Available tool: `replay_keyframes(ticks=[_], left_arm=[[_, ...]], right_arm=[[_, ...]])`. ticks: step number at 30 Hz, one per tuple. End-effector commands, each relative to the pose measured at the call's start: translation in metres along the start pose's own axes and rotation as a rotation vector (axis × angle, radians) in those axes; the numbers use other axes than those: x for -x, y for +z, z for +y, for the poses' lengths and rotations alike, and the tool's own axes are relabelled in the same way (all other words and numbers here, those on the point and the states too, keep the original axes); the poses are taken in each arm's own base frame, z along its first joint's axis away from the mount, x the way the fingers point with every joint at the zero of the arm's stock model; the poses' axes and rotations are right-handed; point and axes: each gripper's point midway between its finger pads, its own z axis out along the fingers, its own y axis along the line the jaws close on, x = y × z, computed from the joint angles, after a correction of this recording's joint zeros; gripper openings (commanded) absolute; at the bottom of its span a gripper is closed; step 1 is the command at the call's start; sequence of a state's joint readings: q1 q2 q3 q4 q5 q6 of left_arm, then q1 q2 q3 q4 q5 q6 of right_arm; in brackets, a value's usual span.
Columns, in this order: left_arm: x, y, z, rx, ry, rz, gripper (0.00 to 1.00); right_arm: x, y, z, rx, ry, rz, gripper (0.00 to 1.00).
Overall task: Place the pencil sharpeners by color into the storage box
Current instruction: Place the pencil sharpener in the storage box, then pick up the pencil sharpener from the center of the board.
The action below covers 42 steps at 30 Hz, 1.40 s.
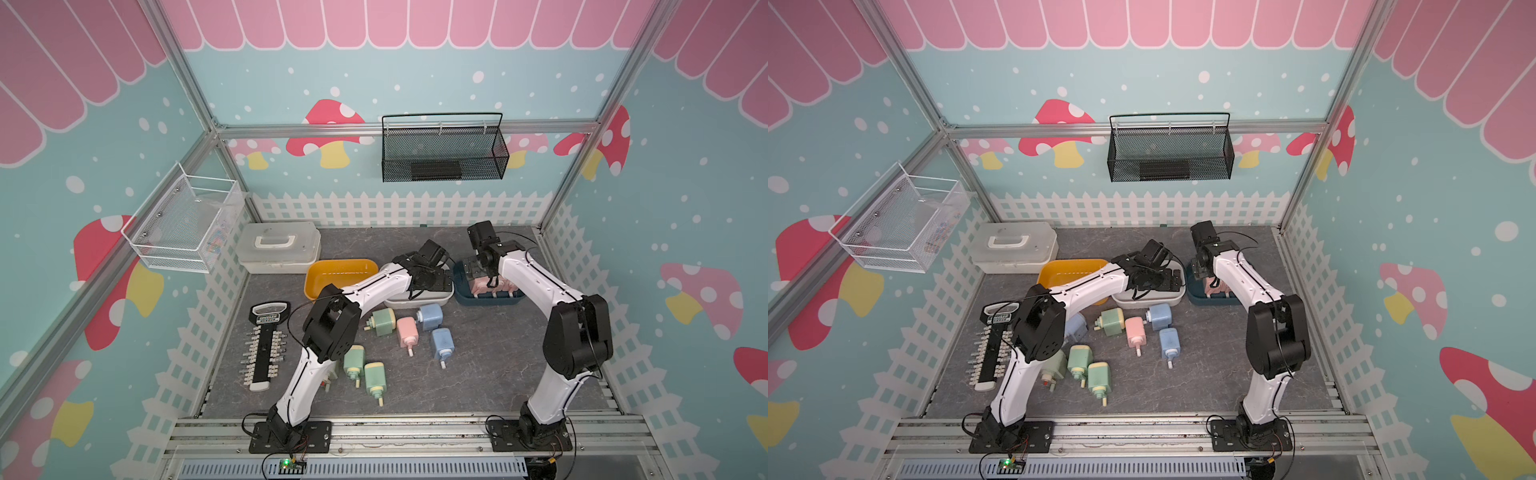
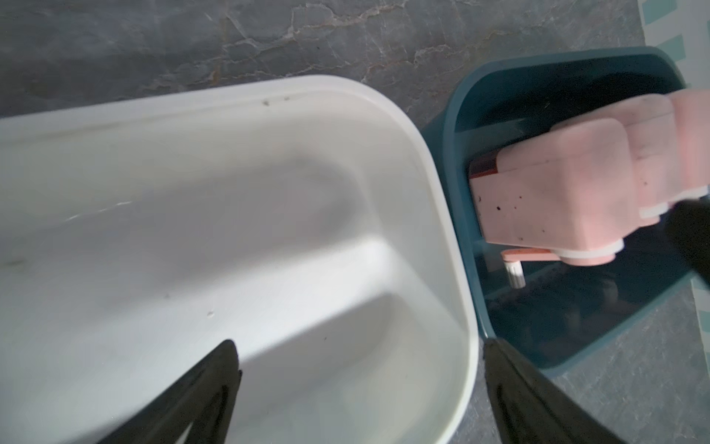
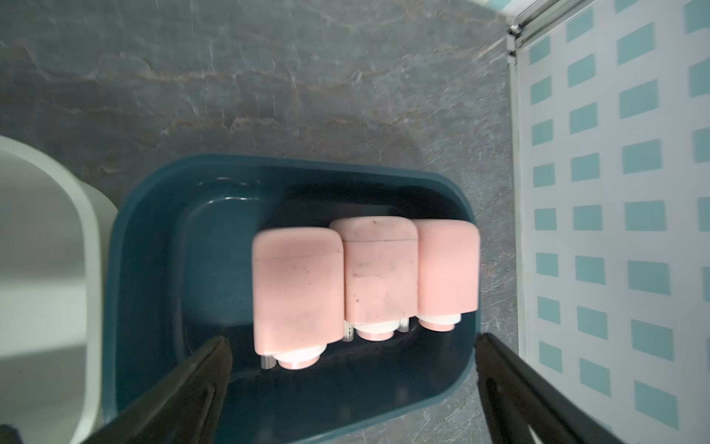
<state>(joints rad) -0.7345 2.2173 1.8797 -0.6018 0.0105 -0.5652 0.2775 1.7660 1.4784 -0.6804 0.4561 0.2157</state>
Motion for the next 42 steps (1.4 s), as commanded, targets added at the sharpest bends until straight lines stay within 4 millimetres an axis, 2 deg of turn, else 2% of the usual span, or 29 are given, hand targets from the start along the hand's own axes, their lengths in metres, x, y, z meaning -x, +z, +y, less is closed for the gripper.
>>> replay_keyframes(ticks=[1, 4, 8, 13, 16, 20, 25, 27, 30, 33, 42], left_arm=[[0.006, -0.031, 0.010, 0.075, -0.017, -0.061, 0.99], [0.000, -0.044, 0.023, 0.127, -0.075, -0.065, 0.99], [-0.014, -0.061, 0.034, 0.170, -0.112, -0.072, 0.99], [-0.027, -0.094, 0.058, 0.269, -0.178, -0.103, 0.99], [-0.044, -0.108, 0.073, 0.324, -0.265, -0.081, 0.99], [-0.069, -0.119, 0.066, 0.294, -0.287, -0.019, 0.97], [-0.096, -0.136, 0.062, 0.356, -0.269, -0.003, 0.92], [-0.109, -0.136, 0.061, 0.373, -0.291, 0.012, 0.90], [-0.120, -0.126, 0.052, 0.371, -0.283, 0.042, 0.88], [-0.128, -0.115, 0.051, 0.387, -0.294, 0.060, 0.86], [-0.127, -0.100, 0.060, 0.421, -0.336, 0.026, 0.82]], right_arm=[[0.000, -0.007, -0.004, -0.006, 0.020, -0.029, 0.99], [0.007, -0.016, 0.002, 0.062, 0.048, -0.133, 0.99], [0.010, -0.032, -0.010, 0.064, 0.166, -0.288, 0.99], [0.004, -0.048, -0.009, 0.108, 0.135, -0.378, 0.99], [0.000, -0.063, -0.002, 0.190, 0.132, -0.436, 0.98], [-0.013, -0.079, -0.002, 0.250, 0.208, -0.500, 0.99], [-0.027, -0.096, 0.003, 0.336, 0.241, -0.555, 0.99], [-0.031, -0.103, 0.002, 0.353, 0.262, -0.575, 0.99], [-0.036, -0.107, 0.005, 0.381, 0.269, -0.574, 0.99], [-0.043, -0.110, 0.006, 0.394, 0.265, -0.572, 0.99], [-0.059, -0.115, 0.005, 0.395, 0.222, -0.557, 0.99]])
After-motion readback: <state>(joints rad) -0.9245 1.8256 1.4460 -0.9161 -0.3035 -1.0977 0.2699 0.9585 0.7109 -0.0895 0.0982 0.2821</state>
